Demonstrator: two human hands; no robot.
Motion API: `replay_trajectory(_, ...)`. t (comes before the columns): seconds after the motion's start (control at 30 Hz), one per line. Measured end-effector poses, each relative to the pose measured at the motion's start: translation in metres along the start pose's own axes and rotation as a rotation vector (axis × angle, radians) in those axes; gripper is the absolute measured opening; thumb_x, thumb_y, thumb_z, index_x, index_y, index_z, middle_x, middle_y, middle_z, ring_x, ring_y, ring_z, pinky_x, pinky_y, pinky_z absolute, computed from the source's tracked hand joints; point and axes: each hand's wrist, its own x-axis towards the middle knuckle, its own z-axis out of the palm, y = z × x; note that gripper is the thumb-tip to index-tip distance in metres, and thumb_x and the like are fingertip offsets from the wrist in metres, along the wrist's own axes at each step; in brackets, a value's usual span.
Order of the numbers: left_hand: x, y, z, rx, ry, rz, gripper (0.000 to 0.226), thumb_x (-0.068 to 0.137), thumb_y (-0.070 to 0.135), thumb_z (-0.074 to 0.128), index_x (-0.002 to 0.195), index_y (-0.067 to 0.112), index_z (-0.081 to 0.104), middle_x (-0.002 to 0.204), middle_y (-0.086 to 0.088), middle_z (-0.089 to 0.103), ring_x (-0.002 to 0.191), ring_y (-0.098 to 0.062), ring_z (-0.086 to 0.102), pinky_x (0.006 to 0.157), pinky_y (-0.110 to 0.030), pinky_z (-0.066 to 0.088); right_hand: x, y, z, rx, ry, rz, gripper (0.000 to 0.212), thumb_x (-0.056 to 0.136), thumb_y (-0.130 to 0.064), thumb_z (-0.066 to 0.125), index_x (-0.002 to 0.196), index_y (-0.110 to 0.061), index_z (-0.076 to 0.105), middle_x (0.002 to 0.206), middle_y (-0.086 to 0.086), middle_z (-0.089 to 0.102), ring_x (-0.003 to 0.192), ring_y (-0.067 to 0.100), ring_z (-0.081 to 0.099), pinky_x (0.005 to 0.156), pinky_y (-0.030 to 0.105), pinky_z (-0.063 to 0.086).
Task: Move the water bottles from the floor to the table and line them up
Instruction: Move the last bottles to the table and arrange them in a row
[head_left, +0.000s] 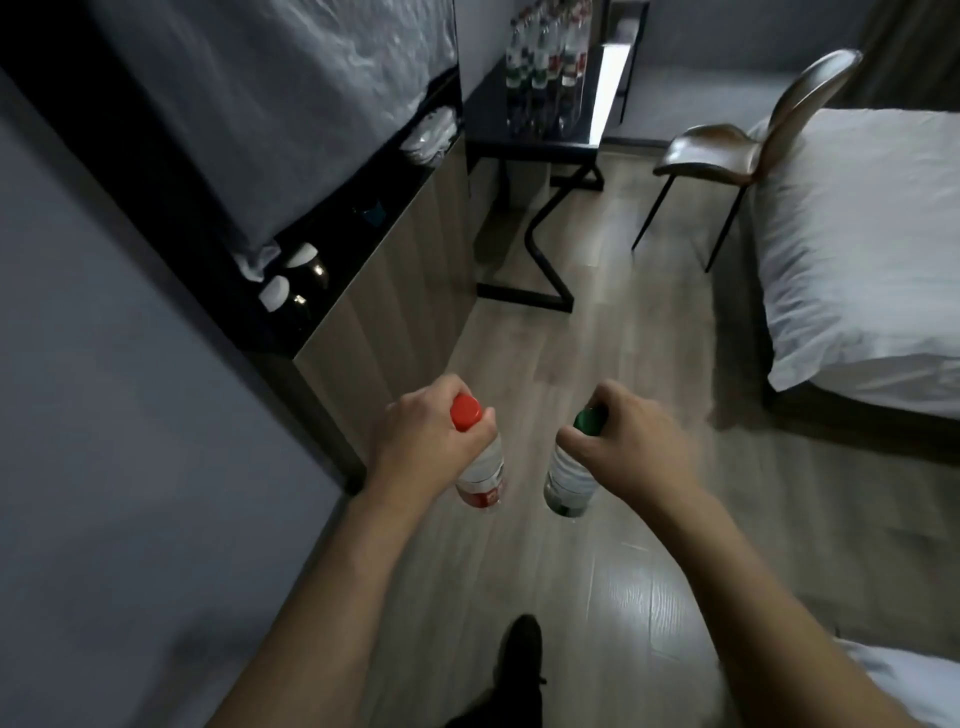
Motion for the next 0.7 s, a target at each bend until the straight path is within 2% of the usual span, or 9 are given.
replay_trajectory(0.07,0.038,0.010,0.009,-0.016,-0.007,0.012,0.028,0.078,0.049,0.068,0.077,0.024,0.055,0.065,0.009,0.057,0.063,-0.018,0.055,0.061,-0.027,0.040,0.036,0.005,-0.008,-0.007,0.001,0.006,0.028,0.071,-0.049,0.064,0.076,-0.027,0.046,0.062,-0.008,0.053,0.055,0.009,0.052,0.048,0.027,0.040)
replay_trajectory(0.2,0.118,0.030,0.025,-0.070,-0.012,0.037,0.028,0.079,0.048,0.068,0.078,0.022,0.056,0.068,0.006,0.060,0.068,-0.022,0.061,0.065,-0.035,0.052,0.108,0.014,-0.024,0.038,0.073,0.011,0.028,0.070,-0.049,0.063,0.076,-0.028,0.047,0.062,-0.008,0.054,0.056,0.010,0.053,0.052,0.032,0.049)
replay_trajectory(0.37,0.200,0.057,0.057,-0.051,-0.021,0.054,0.028,0.079,0.050,0.067,0.079,0.024,0.056,0.069,0.007,0.062,0.069,-0.023,0.061,0.067,-0.035,0.051,0.184,0.043,-0.041,0.067,0.127,0.062,0.030,0.066,-0.052,0.059,0.073,-0.026,0.046,0.061,-0.008,0.054,0.057,0.012,0.053,0.049,0.031,0.046)
replay_trajectory(0.5,0.267,0.077,0.092,-0.040,-0.026,0.063,0.026,0.078,0.048,0.069,0.077,0.024,0.057,0.067,0.007,0.062,0.069,-0.024,0.061,0.065,-0.032,0.048,0.252,0.073,-0.044,0.050,0.121,0.079,0.030,0.066,-0.051,0.060,0.072,-0.024,0.048,0.060,-0.008,0.053,0.056,0.012,0.052,0.047,0.026,0.036)
replay_trajectory(0.63,0.327,0.100,0.129,-0.038,-0.020,0.048,0.026,0.078,0.046,0.070,0.078,0.024,0.058,0.067,0.006,0.062,0.068,-0.023,0.061,0.066,-0.033,0.049,0.323,0.105,-0.050,0.043,0.070,0.075,0.030,0.068,-0.050,0.061,0.076,-0.024,0.050,0.064,-0.007,0.055,0.059,0.014,0.055,0.053,0.033,0.050)
replay_trajectory(0.7,0.361,0.117,0.146,-0.056,-0.031,0.059,0.025,0.079,0.043,0.071,0.077,0.022,0.058,0.066,0.006,0.060,0.067,-0.022,0.060,0.067,-0.036,0.050,0.361,0.122,-0.059,0.047,0.075,0.060,0.030,0.068,-0.051,0.061,0.077,-0.024,0.049,0.064,-0.007,0.055,0.058,0.013,0.055,0.055,0.035,0.052)
